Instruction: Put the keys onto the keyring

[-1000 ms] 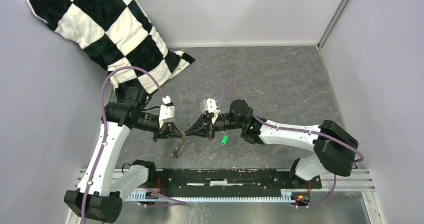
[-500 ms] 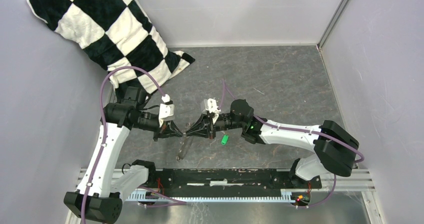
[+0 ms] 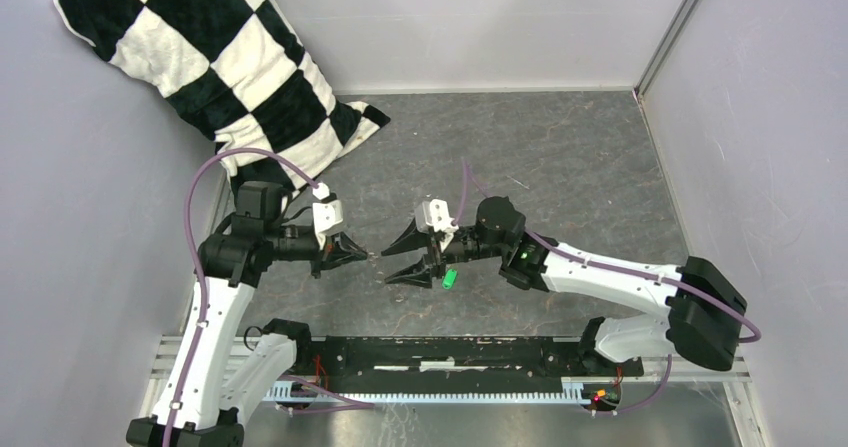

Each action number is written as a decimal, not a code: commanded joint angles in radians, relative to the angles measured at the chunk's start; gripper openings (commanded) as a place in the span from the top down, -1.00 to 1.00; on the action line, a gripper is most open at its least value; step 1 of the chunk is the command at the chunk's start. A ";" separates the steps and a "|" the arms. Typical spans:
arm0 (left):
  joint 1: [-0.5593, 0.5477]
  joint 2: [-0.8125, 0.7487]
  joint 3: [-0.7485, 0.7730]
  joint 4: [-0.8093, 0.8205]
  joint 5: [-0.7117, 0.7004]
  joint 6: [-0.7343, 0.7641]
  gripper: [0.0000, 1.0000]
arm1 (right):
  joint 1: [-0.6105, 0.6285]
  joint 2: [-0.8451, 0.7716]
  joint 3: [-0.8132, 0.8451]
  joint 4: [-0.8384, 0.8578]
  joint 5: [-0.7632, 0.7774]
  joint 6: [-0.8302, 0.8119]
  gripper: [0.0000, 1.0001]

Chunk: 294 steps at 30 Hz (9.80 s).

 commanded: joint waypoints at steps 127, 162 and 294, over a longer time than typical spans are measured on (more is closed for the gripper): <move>0.000 -0.054 0.019 0.088 -0.024 -0.103 0.95 | 0.052 0.036 -0.059 0.216 0.260 0.223 0.99; 0.001 -0.206 0.020 0.293 0.020 -0.225 -0.56 | 0.049 0.059 0.316 -0.521 0.220 -0.031 0.98; 0.001 -0.214 0.063 0.019 0.011 0.233 0.95 | 0.021 -0.341 -0.069 -0.135 0.115 0.043 0.99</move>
